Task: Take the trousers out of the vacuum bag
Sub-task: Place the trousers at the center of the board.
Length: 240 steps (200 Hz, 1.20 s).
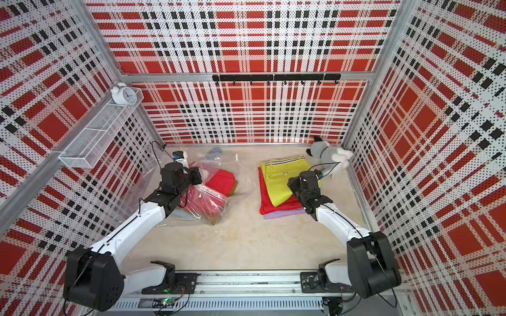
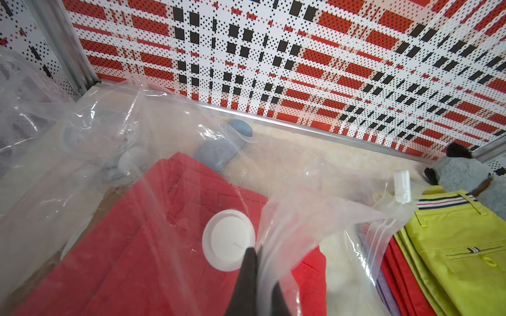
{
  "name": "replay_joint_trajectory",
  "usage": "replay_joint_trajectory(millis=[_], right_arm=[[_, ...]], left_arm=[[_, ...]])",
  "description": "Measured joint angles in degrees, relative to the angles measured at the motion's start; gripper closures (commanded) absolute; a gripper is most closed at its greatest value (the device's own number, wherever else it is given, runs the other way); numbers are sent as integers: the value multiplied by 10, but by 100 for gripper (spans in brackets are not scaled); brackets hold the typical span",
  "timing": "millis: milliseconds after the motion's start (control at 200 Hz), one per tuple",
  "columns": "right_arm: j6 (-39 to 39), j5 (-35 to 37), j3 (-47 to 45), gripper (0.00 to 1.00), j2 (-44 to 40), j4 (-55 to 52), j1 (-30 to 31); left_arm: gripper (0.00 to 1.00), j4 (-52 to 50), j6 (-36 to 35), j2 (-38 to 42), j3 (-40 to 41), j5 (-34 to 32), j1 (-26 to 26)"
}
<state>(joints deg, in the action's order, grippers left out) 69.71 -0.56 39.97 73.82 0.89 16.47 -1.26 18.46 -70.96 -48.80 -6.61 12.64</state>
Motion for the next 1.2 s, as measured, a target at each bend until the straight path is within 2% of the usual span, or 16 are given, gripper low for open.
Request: replay_joint_trajectory(millis=[125,351,571,1072,1203], right_arm=[[-14,6,-24,32,-26,-19,0],[-63,9,-28,30,-51,-71,2],[-115,-7,-36,22,-53,-103,27],[-137,-61,-47,22,-26,-82,96],[-141,-67,-47,33,-7,-67,116]], left_arm=[[100,1,0,-5,0,3,-1],[100,4,0,-10,0,4,-2],[100,4,2,-14,0,5,-1],[100,4,4,-16,-1,4,4],[100,4,4,-16,-1,3,5]])
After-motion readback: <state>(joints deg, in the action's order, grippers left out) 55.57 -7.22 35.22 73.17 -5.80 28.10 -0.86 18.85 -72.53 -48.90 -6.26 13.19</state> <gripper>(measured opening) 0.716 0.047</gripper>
